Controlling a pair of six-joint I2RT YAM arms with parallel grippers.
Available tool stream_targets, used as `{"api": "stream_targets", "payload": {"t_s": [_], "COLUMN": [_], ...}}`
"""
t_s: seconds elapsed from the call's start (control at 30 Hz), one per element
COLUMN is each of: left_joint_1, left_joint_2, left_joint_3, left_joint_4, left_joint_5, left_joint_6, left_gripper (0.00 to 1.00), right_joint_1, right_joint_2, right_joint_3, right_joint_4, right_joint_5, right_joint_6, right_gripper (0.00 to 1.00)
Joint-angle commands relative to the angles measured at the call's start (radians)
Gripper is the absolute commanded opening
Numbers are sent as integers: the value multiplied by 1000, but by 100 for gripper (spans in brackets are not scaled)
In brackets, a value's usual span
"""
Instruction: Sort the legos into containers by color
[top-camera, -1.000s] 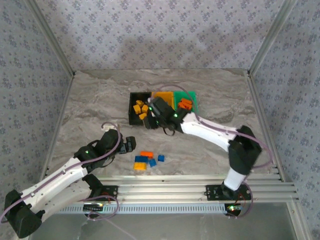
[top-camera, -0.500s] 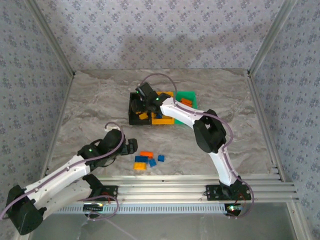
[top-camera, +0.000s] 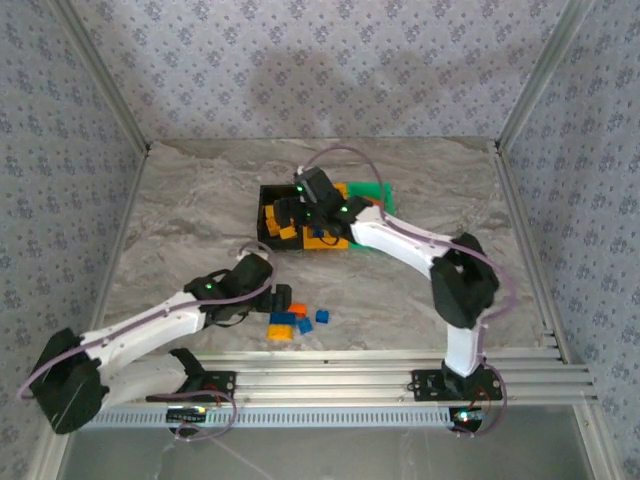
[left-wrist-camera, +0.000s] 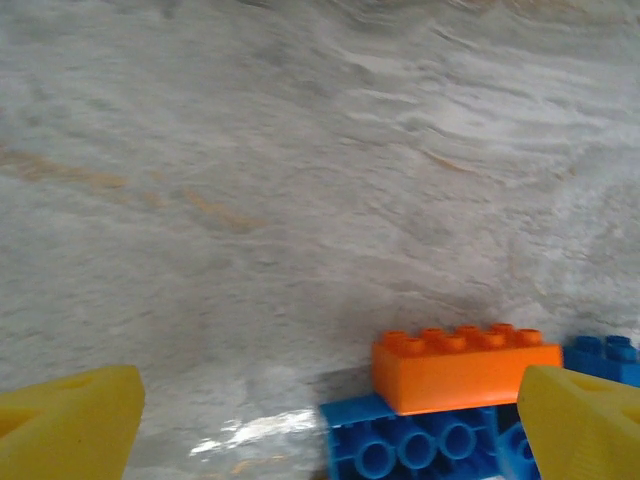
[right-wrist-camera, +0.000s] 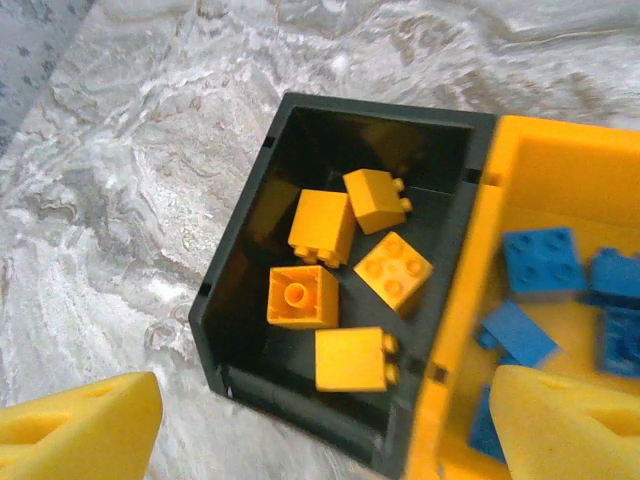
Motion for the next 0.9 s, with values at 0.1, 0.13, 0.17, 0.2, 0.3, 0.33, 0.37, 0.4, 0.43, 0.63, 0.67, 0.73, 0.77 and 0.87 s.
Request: {"api": "stream_targets", "payload": {"t_s": [0.1, 0.13, 0.17, 0.2, 0.3, 0.33, 0.37, 0.4, 0.43, 0.63, 0.67, 0.73, 0.77, 0.87], "left_joint_1": [-83, -95, -111, -125, -157, -164, -170, -174, -177, -178, -177, -177, -176, -166], "left_joint_2": [171, 186, 202, 217, 245, 250, 257, 264, 272, 352, 368, 390, 400, 418], "left_joint_3": [121, 130, 142, 154, 171, 170, 168, 164, 164, 192, 199, 206, 204, 200], "left_joint_4": [24, 23, 12, -8, -53, -60, -66, -68, -64, -50, -53, -56, -53, -40], "left_joint_5": [11, 9, 2, -8, -31, -35, -42, -50, -53, -62, -64, -75, -80, -83], "left_joint_6": [82, 88, 92, 96, 101, 102, 100, 99, 97, 96, 96, 94, 92, 88], "left_gripper": [87, 87, 88, 89, 91, 92, 92, 92, 92, 91, 91, 89, 88, 82], "right_joint_1": [-7, -9, -12, -16, -21, -21, -21, -22, -23, -36, -39, -40, -42, -48], "right_joint_2": [-250, -279, -312, -341, -414, -432, -451, -472, -487, -570, -584, -607, -619, -646], "right_joint_3": [-255, -313, -349, -382, -460, -481, -503, -526, -543, -606, -611, -619, -624, -634], "right_joint_4": [79, 78, 80, 80, 79, 79, 80, 79, 79, 76, 73, 68, 67, 64], "right_joint_5": [64, 69, 76, 82, 84, 86, 87, 94, 100, 117, 122, 130, 133, 141], "right_joint_6": [24, 28, 31, 36, 48, 51, 53, 58, 62, 79, 79, 78, 79, 81], "right_gripper": [88, 88, 88, 89, 89, 89, 89, 89, 89, 90, 90, 90, 90, 90]}}
